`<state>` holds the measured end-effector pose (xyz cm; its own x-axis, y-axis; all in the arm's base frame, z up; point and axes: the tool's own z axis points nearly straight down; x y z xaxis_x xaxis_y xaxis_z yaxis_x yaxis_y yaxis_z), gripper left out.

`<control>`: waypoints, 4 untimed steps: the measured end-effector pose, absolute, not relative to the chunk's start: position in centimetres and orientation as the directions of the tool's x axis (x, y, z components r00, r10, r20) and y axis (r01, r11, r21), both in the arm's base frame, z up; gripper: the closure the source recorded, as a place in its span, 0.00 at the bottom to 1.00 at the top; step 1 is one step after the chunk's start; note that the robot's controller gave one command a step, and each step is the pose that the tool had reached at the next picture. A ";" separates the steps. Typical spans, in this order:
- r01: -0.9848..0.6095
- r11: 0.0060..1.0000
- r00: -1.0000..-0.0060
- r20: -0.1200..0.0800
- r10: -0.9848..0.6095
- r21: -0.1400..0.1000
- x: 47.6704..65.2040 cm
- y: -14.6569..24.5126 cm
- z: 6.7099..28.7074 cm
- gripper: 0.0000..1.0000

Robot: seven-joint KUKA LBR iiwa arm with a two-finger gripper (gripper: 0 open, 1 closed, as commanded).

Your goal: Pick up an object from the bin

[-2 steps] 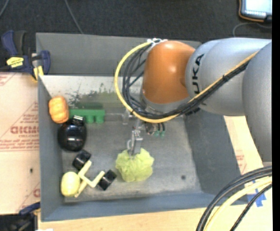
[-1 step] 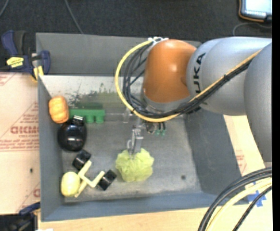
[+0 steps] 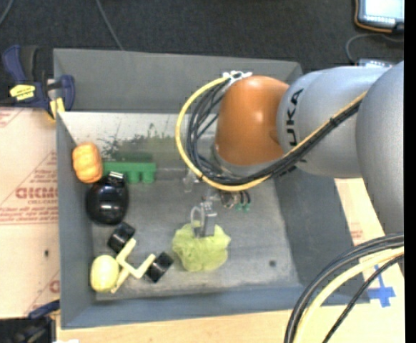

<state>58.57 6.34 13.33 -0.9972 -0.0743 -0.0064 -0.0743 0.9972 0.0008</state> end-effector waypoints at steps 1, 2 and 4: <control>-0.081 0.997 -0.997 -0.013 -0.080 0.003 56.9 4.2 8.5 0.00; -0.152 0.988 -0.988 -0.018 -0.152 0.002 56.6 3.4 6.5 0.00; -0.585 0.811 -0.811 -0.031 -0.585 -0.015 52.4 4.6 7.5 1.00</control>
Offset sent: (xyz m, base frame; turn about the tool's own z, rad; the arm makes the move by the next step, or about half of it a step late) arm -0.0312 -0.0397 -0.0633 -0.2280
